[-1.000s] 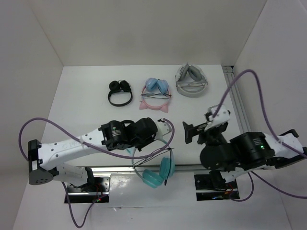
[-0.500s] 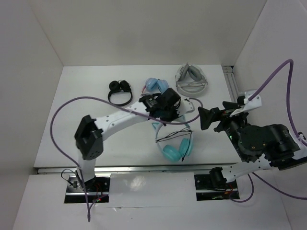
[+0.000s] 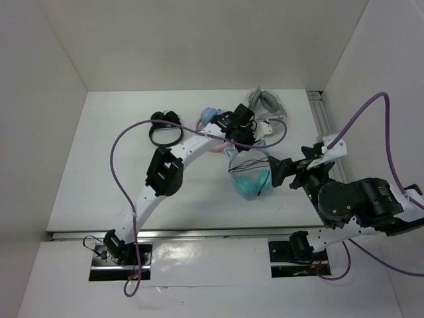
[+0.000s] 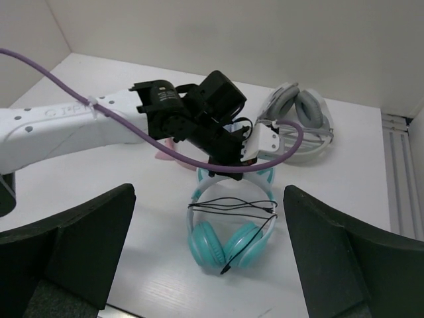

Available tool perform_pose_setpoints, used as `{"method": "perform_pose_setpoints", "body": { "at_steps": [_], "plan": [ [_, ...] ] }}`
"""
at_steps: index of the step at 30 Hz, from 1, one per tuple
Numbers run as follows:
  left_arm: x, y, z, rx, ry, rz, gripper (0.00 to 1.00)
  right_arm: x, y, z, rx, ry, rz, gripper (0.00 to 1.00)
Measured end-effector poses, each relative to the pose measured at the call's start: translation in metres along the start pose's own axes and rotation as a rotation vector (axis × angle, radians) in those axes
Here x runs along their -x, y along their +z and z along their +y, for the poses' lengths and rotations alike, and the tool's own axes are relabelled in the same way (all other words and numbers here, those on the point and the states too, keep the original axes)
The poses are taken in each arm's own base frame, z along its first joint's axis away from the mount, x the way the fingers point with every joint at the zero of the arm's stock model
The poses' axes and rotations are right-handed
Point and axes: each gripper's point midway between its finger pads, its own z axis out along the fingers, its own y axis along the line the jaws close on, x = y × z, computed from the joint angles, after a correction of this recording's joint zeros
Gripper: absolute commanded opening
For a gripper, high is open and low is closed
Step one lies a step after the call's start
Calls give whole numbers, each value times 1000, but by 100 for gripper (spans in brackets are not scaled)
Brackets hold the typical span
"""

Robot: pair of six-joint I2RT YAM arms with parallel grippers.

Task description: Wrap the headphones

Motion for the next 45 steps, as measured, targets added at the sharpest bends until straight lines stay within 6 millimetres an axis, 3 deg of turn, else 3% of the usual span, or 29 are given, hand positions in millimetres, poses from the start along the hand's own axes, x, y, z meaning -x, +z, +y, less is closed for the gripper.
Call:
{"method": "perform_pose_setpoints", "body": {
  "at_steps": [4, 9, 17, 19, 21, 22, 25, 28, 33, 35, 39, 41, 43, 45],
  "plan": [
    [-3, 17, -9, -43, 25, -10, 0, -11, 0, 4, 13, -10, 13, 100],
    [11, 23, -20, -58, 58, -51, 0, -16, 0, 7, 21, -10, 21, 100],
    [19, 38, -30, -78, 68, -91, 9, -25, 0, 8, 33, -16, 31, 100],
    [16, 43, -31, -81, 63, -88, 20, -26, -1, 6, 39, -7, 33, 100],
    [14, 48, -32, -80, 49, -86, 38, -27, -1, 3, 39, 6, 33, 100],
    [13, 49, -31, -76, 48, -82, 69, -27, -1, 1, 39, 10, 34, 100],
    [12, 52, -26, -37, 37, -78, 77, -28, -1, -2, 41, 19, 34, 100],
    [17, 54, -19, 11, 35, -90, 100, -29, -2, -3, 41, 22, 35, 100],
    [27, 51, -11, 99, 32, -106, 100, -29, -2, -3, 44, 29, 38, 100],
    [35, 44, -9, 154, 45, -110, 100, -29, -2, -3, 42, 31, 38, 100],
    [74, 11, 0, 329, 84, -146, 100, -29, -1, -5, 28, 32, 38, 100],
    [100, -20, 14, 510, 104, -167, 100, -30, 0, -7, 16, 32, 41, 100],
    [122, -64, 28, 740, 95, -180, 100, -29, 1, -9, -5, 41, 44, 100],
    [130, -107, 31, 916, 36, -174, 100, -27, 2, -12, -17, 74, 51, 100]
  ]
}}
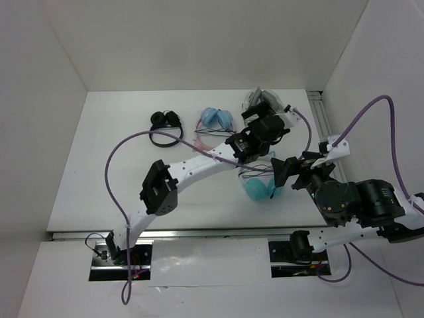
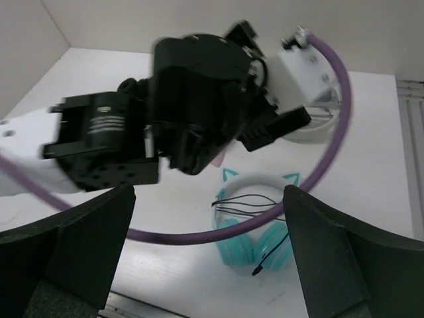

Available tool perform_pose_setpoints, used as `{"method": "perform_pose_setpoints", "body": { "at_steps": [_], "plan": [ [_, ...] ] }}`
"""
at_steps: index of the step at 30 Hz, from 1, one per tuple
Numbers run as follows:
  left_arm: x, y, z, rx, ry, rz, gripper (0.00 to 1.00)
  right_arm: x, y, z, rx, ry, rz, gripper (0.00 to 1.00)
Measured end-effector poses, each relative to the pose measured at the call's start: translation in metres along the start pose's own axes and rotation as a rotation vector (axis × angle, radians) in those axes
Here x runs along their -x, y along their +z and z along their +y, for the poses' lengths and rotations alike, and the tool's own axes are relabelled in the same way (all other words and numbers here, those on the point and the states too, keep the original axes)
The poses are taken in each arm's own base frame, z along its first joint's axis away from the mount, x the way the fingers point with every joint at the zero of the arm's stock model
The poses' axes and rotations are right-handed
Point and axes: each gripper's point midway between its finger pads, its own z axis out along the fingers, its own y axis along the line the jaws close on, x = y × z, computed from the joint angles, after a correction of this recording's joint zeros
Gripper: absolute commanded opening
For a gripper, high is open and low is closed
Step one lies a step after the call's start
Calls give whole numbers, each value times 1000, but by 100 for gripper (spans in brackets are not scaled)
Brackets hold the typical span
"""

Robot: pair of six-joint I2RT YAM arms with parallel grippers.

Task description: Wrap the headphones

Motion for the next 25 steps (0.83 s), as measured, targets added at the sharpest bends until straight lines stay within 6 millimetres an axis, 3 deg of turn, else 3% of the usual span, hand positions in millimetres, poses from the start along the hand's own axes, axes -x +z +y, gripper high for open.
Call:
{"method": "perform_pose_setpoints", "body": {
  "at_steps": [2, 5, 9, 12, 15, 18, 22, 25],
  "plan": [
    [2, -36, 26, 110, -91, 65, 100, 1, 0, -2, 0, 37, 9, 100],
    [-7, -105, 51, 127, -297, 145, 100, 0, 0, 4, 32, 94, 33, 100],
    [-49, -216, 92, 93, -560, 186, 100, 7, -3, 21, 96, 169, 66, 100],
    [-87, -290, 142, 107, -779, 145, 100, 1, -5, 21, 110, 158, 90, 100],
    [-130, -336, 169, 132, -928, 124, 100, -2, -8, 16, 127, 161, 108, 100],
    [-163, -360, 174, 139, -985, 148, 100, 0, -13, 5, 147, 202, 107, 100],
    [-195, -364, 155, 127, -975, 221, 100, -1, -18, -12, 153, 250, 96, 100],
    [-214, -362, 139, 117, -945, 277, 100, -8, -18, -14, 144, 242, 110, 100]
  ]
}}
